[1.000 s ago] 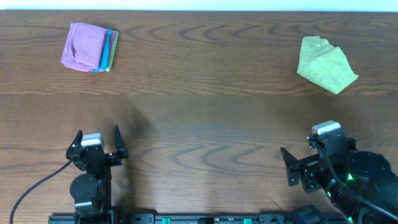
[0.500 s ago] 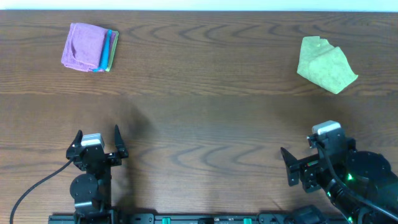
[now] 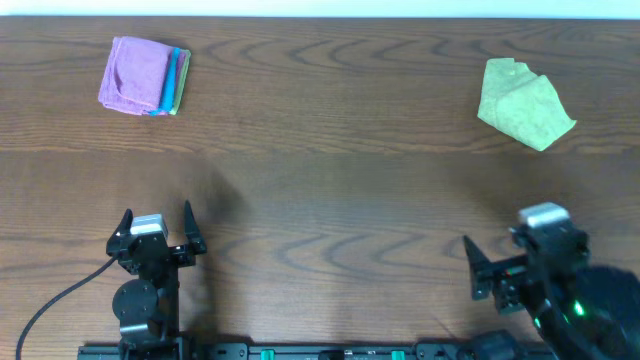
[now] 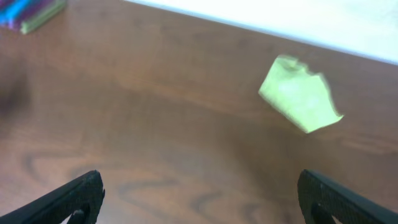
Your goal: Fold the cloth
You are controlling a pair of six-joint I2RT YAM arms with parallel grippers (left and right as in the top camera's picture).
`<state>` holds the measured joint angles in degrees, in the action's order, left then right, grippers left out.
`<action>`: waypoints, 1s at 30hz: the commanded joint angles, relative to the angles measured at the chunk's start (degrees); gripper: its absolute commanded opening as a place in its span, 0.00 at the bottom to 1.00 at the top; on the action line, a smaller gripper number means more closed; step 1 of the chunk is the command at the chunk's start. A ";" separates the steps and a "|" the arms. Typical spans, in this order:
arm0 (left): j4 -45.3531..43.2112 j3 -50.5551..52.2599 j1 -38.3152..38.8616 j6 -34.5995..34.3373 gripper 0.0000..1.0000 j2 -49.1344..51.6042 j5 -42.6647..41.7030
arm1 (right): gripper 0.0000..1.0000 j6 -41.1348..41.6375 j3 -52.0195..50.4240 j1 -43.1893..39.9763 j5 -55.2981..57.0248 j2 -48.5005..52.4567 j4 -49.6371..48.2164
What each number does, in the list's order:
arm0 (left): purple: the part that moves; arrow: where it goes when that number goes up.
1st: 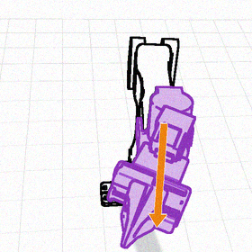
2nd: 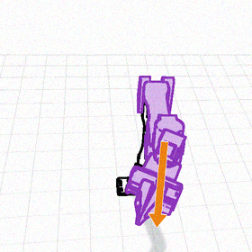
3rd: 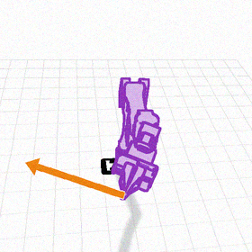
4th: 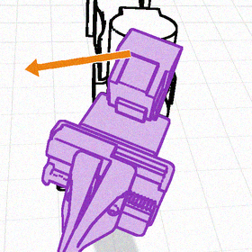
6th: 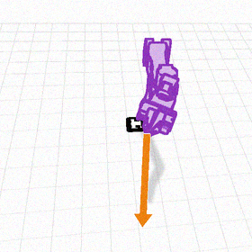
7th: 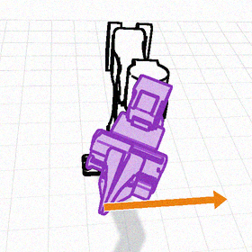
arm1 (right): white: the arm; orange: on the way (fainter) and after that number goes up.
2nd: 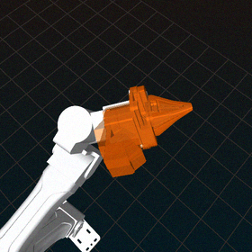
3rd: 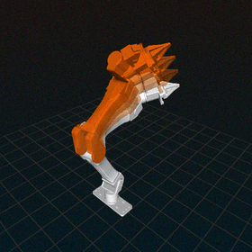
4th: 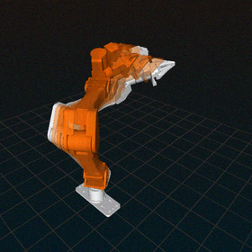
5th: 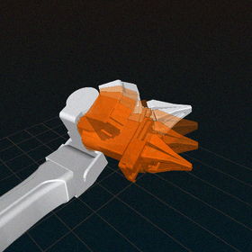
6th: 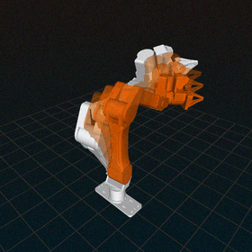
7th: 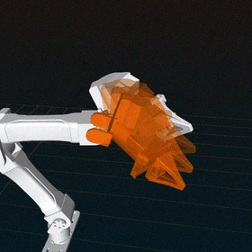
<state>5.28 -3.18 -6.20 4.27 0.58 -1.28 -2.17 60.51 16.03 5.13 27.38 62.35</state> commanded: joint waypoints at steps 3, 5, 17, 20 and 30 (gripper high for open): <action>0.39 2.27 0.22 -0.61 0.96 -0.33 0.17 | 0.99 -3.13 -10.97 -3.43 0.81 -12.55 -8.79; 0.39 2.27 0.22 -0.63 0.95 -0.33 0.17 | 0.99 -3.10 -14.62 -4.92 0.79 -15.96 -11.50; 0.39 2.27 0.22 -0.61 0.96 -0.33 0.20 | 0.99 -3.26 -37.33 -10.19 -1.07 -24.63 -29.64; 0.42 2.27 0.22 -0.61 0.95 -0.33 0.20 | 0.99 -3.26 -43.12 -10.40 -1.07 -25.81 -33.94; 0.39 2.27 0.22 -0.61 0.96 -0.33 0.17 | 0.99 -3.26 -52.83 -14.80 -1.07 -27.08 -40.44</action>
<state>5.06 -3.09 -6.20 4.27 0.58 -1.28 -4.86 9.13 2.22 4.40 0.93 22.74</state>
